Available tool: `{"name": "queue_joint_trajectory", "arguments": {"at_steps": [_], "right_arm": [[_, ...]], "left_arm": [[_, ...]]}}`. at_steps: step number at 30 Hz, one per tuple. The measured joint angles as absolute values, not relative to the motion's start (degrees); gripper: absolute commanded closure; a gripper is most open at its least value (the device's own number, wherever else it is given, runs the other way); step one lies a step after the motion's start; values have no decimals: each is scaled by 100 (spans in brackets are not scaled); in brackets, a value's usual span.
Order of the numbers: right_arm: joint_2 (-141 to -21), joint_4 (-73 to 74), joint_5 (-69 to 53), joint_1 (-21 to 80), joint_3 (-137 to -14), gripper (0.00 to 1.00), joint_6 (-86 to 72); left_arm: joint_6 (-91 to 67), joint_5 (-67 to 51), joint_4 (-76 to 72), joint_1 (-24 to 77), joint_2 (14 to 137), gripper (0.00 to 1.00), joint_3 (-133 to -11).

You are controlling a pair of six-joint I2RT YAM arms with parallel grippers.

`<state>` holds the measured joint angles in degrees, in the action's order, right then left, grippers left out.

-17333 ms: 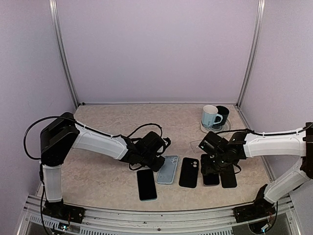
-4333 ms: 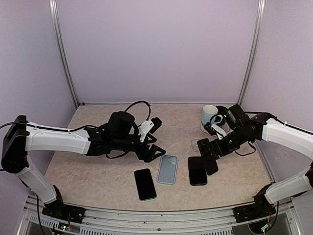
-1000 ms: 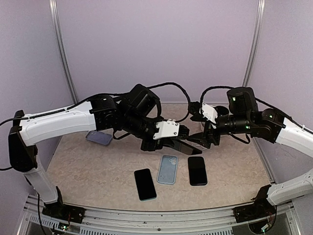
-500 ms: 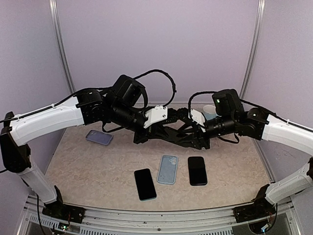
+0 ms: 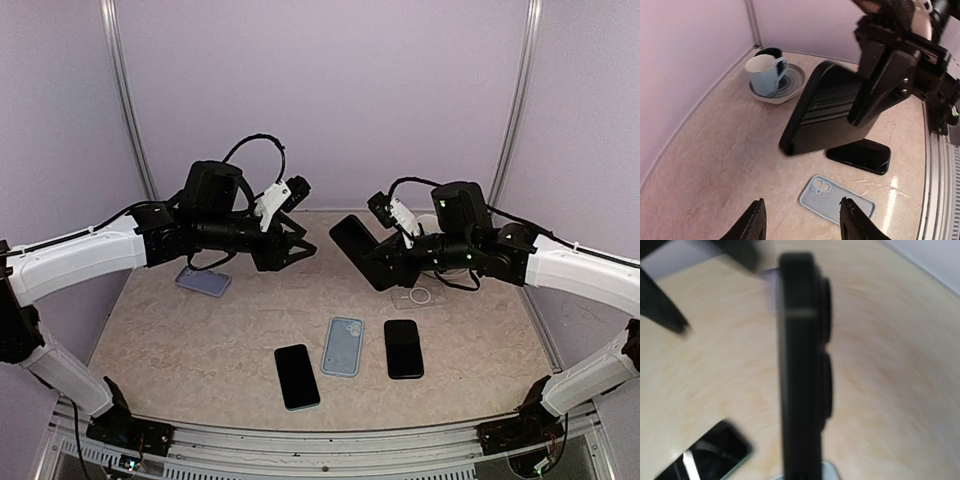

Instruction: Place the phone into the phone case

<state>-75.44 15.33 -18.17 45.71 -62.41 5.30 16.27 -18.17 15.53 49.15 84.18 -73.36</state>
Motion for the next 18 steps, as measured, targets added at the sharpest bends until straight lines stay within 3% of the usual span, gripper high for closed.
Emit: {"name": "queue_joint_trajectory", "arguments": {"at_steps": [4, 11, 18], "right_arm": [[-7579, 1249, -729, 4383, -6010, 100, -1125], [-7787, 1227, 294, 4327, -5561, 100, -2733], [-7782, 1177, 432, 4327, -5024, 100, -3317]], "left_arm": [[331, -1367, 1367, 4554, 8705, 81, -7216], [-591, -834, 1656, 4932, 10464, 85, -6928], [-668, -657, 1859, 5446, 10984, 88, -7035]]}}
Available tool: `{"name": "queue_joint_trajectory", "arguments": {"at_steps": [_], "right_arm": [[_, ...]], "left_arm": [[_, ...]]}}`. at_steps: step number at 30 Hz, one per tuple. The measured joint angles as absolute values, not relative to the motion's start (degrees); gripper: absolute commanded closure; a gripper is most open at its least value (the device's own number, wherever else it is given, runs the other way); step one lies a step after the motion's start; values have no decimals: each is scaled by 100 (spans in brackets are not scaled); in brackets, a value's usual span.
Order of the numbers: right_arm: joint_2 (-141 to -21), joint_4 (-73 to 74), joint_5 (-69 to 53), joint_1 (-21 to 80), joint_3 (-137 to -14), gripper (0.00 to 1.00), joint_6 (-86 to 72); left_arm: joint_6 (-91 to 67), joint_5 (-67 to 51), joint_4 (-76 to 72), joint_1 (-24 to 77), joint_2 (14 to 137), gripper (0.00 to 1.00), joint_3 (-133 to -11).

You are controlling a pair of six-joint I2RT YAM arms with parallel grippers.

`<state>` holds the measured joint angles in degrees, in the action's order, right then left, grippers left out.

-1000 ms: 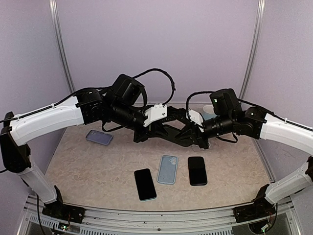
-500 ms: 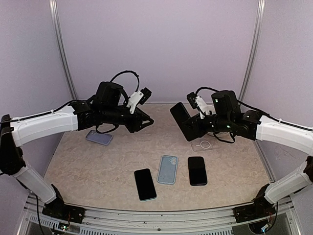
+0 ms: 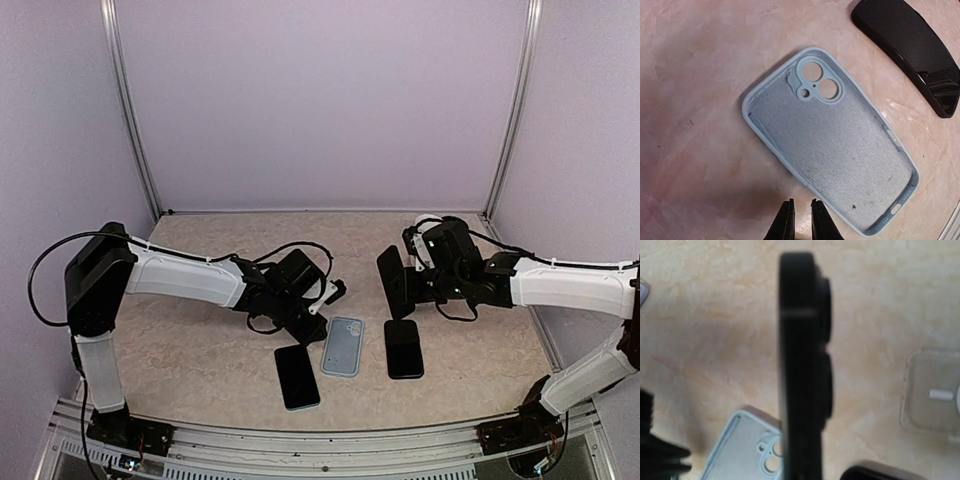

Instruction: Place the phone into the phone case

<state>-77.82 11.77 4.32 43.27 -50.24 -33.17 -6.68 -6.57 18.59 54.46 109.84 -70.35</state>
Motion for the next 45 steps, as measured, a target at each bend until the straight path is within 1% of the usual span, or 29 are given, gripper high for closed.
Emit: {"name": "queue_joint_trajectory", "arguments": {"at_steps": [3, 6, 14, 21, 23, 24, 25, 27, 29, 33, 36, 40, 41, 45], "right_arm": [[-7778, 1103, 388, 4331, -4875, 100, -3454], [-7769, 1092, 381, 4342, -4831, 100, -3533], [-7605, 1081, 403, 4565, -4814, 100, -3592], [-7620, 1039, -38, 4595, -4801, 100, -3771], [-7728, 963, -305, 4598, -4801, 100, -3830], [-7942, 816, -576, 4615, -4803, 100, -3896], [-7992, 797, -624, 4619, -4803, 100, -3909], [-8374, 681, -832, 4724, -4805, 100, -4023], [-8731, 563, -963, 4860, -4805, 100, -4152], [-9137, 298, -1149, 4976, -4792, 100, -4375], [-9317, 174, -1197, 4976, -4805, 100, -4523], [-9354, 226, -1177, 4978, -4805, 100, -4812], [-9354, 224, -1175, 4987, -4805, 100, -4904], [-9354, 235, -1149, 5052, -4803, 100, -5231]], "left_arm": [[-674, -526, 1883, 5441, 11231, 93, -7240], [-705, -434, 1929, 5433, 11507, 96, -7293], [-707, -766, 1865, 5743, 11513, 96, -7260], [-825, -1194, 1782, 6010, 11504, 95, -7194], [-923, -1177, 1691, 5986, 11467, 93, -7116], [-1002, -1160, 1599, 5957, 11408, 91, -7015], [-1103, -1131, 1494, 5911, 11314, 86, -6866], [-1358, -1004, 1245, 5743, 10984, 81, -6438], [-1662, -805, 954, 5531, 10586, 77, -6031], [-2176, -390, 482, 5234, 10082, 77, -5817], [-2344, -268, 185, 5262, 10095, 77, -5854], [-2403, -222, 95, 5382, 10224, 79, -5854], [-2403, -207, 86, 5411, 10252, 81, -5852], [-2405, -167, 43, 5505, 10346, 81, -5852]]}}
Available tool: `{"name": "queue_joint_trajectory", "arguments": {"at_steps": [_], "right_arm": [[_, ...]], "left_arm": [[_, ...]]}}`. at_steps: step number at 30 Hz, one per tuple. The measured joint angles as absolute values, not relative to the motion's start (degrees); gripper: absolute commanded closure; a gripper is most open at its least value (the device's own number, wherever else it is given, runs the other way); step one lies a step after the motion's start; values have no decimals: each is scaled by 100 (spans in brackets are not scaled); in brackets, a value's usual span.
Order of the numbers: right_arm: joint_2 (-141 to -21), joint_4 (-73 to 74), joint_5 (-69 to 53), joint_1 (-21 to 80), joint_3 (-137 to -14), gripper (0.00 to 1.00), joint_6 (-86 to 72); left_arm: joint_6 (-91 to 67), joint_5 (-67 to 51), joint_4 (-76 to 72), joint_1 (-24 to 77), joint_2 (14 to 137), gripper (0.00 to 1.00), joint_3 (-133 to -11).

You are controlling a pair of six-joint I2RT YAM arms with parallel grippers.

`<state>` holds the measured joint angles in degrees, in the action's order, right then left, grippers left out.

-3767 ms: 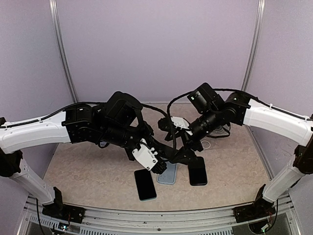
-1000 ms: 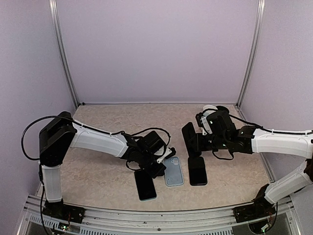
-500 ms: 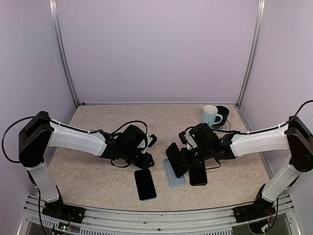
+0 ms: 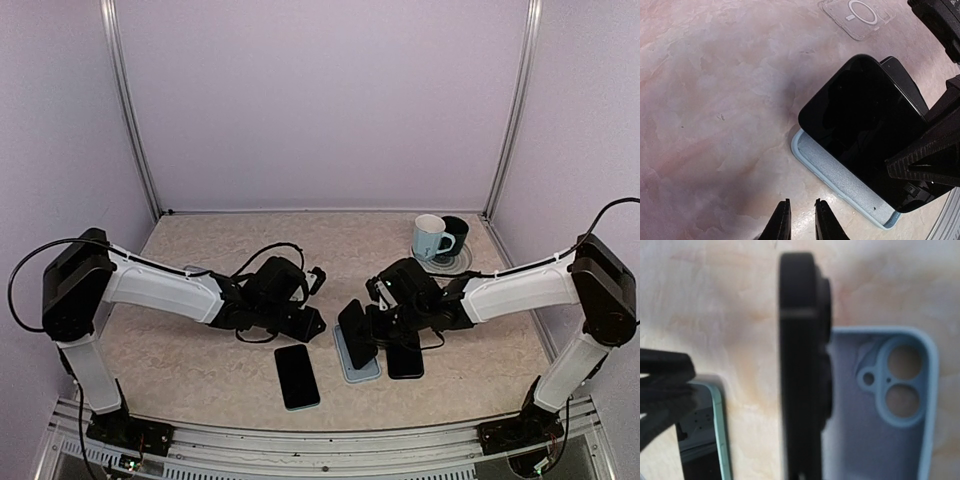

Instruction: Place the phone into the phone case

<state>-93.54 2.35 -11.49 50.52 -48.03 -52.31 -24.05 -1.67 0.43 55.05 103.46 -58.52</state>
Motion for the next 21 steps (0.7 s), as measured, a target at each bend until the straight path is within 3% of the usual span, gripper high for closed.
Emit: {"name": "queue_joint_trajectory", "arguments": {"at_steps": [13, 21], "right_arm": [[-9351, 67, -921, 5297, -4506, 100, -5811], [-9623, -438, -1157, 5299, -4504, 100, -5811]], "left_arm": [[-2506, -176, -318, 5830, 10541, 82, -5588], [-2554, -469, -405, 5883, 10877, 87, -5586]]}}
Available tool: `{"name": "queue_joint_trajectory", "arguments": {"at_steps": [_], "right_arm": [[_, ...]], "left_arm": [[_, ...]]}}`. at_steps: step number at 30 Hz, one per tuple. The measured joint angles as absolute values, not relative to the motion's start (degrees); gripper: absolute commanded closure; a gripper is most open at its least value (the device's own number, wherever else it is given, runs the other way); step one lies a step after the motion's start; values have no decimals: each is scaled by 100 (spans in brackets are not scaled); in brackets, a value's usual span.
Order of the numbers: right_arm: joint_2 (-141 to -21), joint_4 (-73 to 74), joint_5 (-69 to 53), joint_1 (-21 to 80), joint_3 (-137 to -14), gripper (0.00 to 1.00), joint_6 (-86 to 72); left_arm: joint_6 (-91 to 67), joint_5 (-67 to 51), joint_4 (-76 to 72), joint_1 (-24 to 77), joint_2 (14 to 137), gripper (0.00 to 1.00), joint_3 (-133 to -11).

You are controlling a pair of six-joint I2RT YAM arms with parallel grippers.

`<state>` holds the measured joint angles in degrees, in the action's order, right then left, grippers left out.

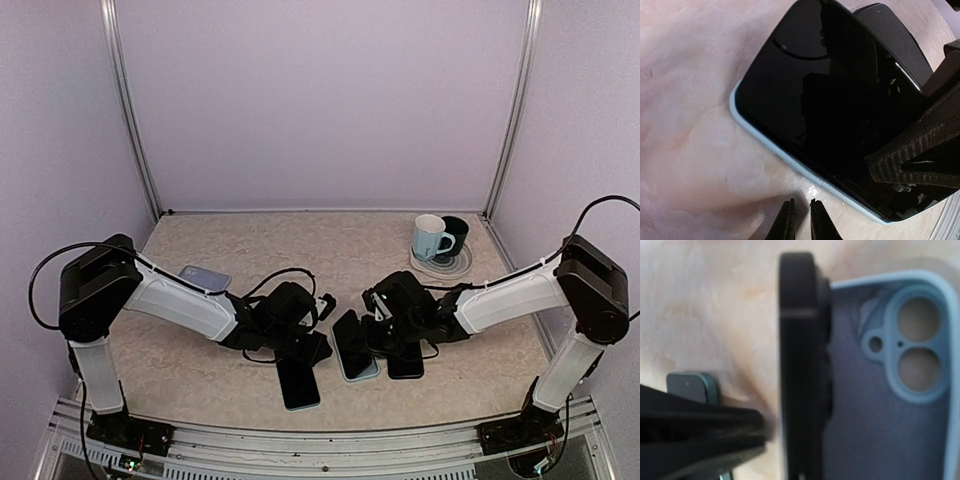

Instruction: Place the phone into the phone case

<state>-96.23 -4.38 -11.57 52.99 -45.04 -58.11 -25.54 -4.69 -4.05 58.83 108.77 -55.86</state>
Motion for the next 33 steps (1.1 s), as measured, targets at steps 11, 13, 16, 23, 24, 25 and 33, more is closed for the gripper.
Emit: {"name": "queue_joint_trajectory", "arguments": {"at_steps": [11, 13, 16, 23, 24, 25, 33], "right_arm": [[-9686, -438, -1433, 5218, -4525, 64, -5518], [-9697, -281, -1505, 5210, -4528, 54, -5474], [-9706, 158, -1507, 5210, -4703, 48, -5262], [-9714, 1304, -1129, 5210, -5260, 37, -4805], [-9717, 1461, -1076, 5210, -5347, 35, -4757], [-9719, 1636, -1022, 5210, -5450, 34, -4698], [-9717, 2816, -451, 5212, -6077, 38, -4287]], "left_arm": [[-2571, -727, -729, 5894, 11067, 87, -5664], [-2571, -725, -742, 5896, 11069, 87, -5664], [-2571, -705, -742, 5896, 11067, 87, -5664], [-2554, -670, -735, 5905, 11067, 87, -5664], [-2552, -666, -735, 5905, 11067, 87, -5664], [-2550, -659, -735, 5909, 11065, 87, -5664], [-2541, -631, -733, 5909, 11065, 87, -5664]]}}
